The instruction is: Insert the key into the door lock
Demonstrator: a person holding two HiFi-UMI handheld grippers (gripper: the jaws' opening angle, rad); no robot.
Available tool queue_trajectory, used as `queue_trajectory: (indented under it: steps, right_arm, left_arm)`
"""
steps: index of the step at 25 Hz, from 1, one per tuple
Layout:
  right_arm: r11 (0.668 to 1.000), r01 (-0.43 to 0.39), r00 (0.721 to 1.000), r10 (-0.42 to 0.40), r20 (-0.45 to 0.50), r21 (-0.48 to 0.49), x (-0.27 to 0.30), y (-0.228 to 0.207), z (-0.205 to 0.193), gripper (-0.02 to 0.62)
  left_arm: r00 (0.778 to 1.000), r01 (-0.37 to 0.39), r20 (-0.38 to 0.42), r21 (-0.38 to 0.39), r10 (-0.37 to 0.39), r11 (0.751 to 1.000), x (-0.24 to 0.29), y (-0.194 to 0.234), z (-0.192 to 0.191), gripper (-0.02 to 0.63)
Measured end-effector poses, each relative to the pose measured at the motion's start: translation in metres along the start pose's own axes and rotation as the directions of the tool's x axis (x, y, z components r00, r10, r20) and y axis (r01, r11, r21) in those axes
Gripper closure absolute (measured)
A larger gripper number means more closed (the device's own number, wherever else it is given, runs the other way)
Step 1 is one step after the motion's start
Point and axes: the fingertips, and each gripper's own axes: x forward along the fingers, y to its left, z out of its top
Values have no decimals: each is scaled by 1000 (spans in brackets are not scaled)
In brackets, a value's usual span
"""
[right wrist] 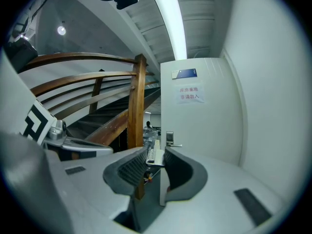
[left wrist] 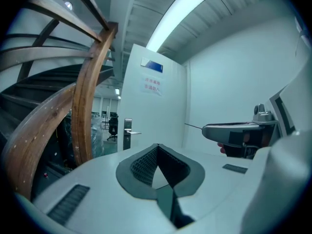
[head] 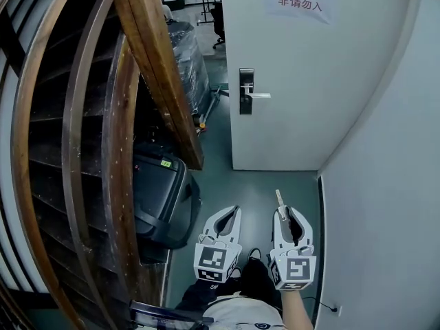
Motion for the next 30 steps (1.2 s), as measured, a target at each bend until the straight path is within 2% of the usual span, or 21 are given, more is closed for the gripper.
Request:
queue_trajectory:
  steps: [6,16,24,30]
  right_arm:
    - [999,-36,999,36,-16,12,54,-14,-8,479]
    - [994,-112,994,112,15,11,157,-53,13,479]
    - [986,-166,986,167,-23,22,221,-70,2,479]
    - [985,-170,981,171,-92,23,265,-74,-27,479]
  left_arm:
    - [999,-29,-13,-3,29,1000,45,23,2,604]
    - [995,-98,10,21,98,995,137,60,38,604]
    - [990,-138,-17,14,139,990,200,81,35,604]
    - [983,-173,-51,35,174,984,228,107,16,604]
